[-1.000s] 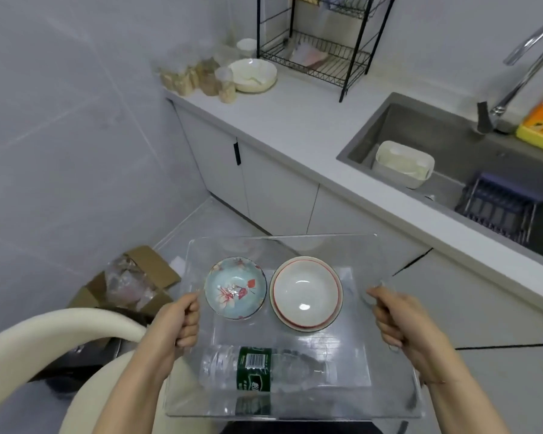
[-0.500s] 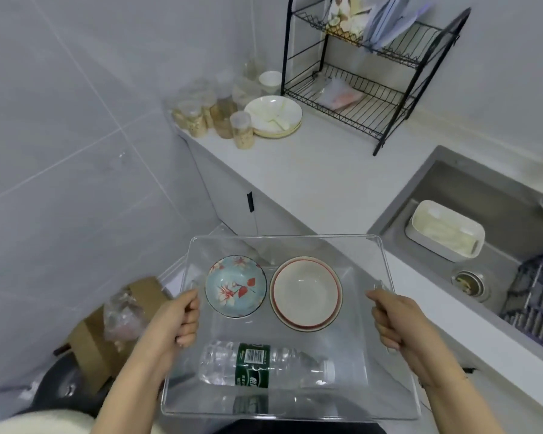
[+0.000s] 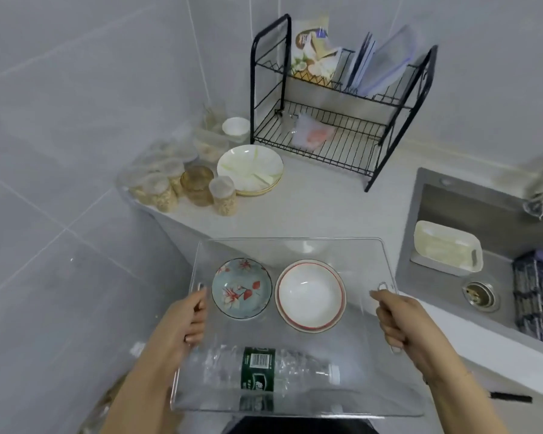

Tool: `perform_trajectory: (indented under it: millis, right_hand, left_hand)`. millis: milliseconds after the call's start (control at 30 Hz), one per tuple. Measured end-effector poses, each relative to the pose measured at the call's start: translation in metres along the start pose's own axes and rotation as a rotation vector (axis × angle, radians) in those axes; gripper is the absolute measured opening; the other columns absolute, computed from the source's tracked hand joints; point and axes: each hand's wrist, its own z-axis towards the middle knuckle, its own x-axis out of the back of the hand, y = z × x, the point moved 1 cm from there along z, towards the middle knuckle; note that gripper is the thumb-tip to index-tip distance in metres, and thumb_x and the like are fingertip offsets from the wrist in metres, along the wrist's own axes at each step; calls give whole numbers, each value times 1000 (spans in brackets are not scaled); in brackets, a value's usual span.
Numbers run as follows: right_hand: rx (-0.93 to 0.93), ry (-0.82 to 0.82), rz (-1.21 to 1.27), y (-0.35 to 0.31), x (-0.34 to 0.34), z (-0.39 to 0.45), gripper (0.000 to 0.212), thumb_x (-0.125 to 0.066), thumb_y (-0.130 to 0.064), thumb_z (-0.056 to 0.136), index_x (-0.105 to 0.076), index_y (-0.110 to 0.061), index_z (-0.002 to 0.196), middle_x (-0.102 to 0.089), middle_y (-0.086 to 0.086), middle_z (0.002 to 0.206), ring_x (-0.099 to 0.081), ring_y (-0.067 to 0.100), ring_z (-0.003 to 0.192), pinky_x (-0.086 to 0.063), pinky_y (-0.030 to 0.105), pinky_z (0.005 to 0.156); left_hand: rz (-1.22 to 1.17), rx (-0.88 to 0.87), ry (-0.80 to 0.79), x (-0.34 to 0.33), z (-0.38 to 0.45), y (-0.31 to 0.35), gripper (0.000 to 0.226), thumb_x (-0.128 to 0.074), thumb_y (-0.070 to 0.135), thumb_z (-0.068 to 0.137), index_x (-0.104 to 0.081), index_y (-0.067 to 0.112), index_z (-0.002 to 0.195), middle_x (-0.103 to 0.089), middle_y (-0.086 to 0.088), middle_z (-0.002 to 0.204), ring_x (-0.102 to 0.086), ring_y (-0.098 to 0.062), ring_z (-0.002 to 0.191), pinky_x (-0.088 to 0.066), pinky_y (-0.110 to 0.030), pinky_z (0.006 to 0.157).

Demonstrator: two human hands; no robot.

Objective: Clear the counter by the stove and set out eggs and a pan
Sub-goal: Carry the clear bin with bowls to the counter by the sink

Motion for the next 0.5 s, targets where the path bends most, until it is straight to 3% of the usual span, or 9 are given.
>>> perform_trajectory:
  millis: [233, 500]
  right_hand:
    - [-18, 98, 104, -28, -12, 37, 43, -52, -16, 95, -28, -19, 59, -21, -2, 46, -15, 11, 34, -18, 18, 33]
    - [-15, 162, 57, -55, 5, 90, 39, -50, -16, 95, -28, -19, 63, -21, -5, 44, -16, 9, 33, -17, 20, 33]
  left_hand:
    - [103, -14, -95, -20, 50, 71, 41, -44, 31, 100, -36, 17, 63, -25, 9, 40, -16, -4, 29, -13, -13, 29]
    - [200, -43, -44, -71, 94, 101, 39, -41, 33, 101, -36, 18, 66, -24, 9, 44, -15, -4, 32, -12, -15, 31]
